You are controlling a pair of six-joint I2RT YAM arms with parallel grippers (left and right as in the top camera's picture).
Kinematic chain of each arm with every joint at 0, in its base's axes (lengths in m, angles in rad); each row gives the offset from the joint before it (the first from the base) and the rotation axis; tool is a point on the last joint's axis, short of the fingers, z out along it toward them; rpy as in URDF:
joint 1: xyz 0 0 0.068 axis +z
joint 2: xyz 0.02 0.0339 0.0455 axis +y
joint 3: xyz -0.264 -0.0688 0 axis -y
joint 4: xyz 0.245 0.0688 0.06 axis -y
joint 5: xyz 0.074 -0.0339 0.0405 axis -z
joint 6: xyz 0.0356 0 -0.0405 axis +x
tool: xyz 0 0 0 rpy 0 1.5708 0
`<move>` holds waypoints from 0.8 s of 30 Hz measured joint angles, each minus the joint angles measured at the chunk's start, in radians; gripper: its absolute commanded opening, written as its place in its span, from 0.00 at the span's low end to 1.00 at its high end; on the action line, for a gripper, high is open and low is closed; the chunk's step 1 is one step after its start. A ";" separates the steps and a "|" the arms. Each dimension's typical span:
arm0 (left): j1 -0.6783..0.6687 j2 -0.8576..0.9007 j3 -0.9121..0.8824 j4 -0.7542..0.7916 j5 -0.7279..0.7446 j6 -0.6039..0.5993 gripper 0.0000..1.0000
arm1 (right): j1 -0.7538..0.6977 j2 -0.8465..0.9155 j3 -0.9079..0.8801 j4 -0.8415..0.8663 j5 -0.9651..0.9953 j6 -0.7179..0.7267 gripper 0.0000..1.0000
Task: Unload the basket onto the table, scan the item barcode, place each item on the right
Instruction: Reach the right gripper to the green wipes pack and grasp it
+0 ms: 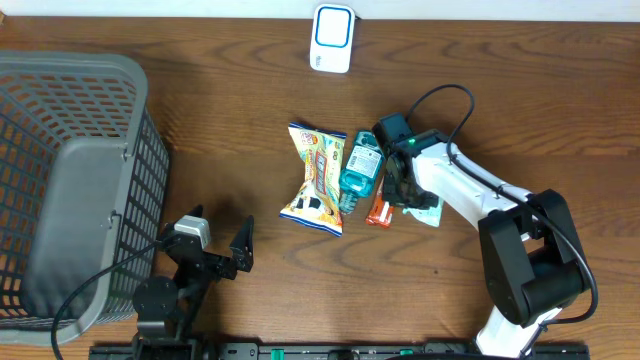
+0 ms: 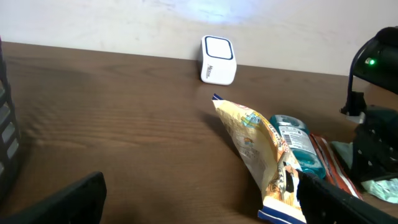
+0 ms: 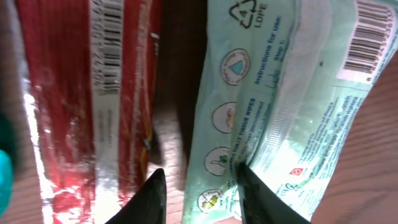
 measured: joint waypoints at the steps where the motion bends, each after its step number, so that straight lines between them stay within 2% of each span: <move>1: 0.000 0.000 0.000 0.000 0.000 0.000 0.98 | 0.000 0.000 -0.001 -0.002 0.003 -0.005 0.40; 5: 0.000 0.000 0.000 0.000 0.000 0.000 0.98 | 0.000 0.000 -0.001 -0.022 0.007 -0.012 0.38; 11: 0.000 0.000 0.000 0.000 0.000 0.000 0.98 | -0.002 0.000 0.031 -0.139 0.022 -0.055 0.16; 14: 0.000 0.000 0.000 0.000 0.000 0.000 0.98 | -0.002 0.000 0.069 -0.205 0.040 -0.071 0.08; 22: 0.000 0.000 0.000 0.000 0.000 0.000 0.98 | -0.002 -0.002 0.116 -0.348 0.047 -0.044 0.05; 24: 0.000 0.000 0.000 0.000 0.000 0.000 0.98 | -0.008 -0.009 0.124 -0.369 0.059 0.008 0.11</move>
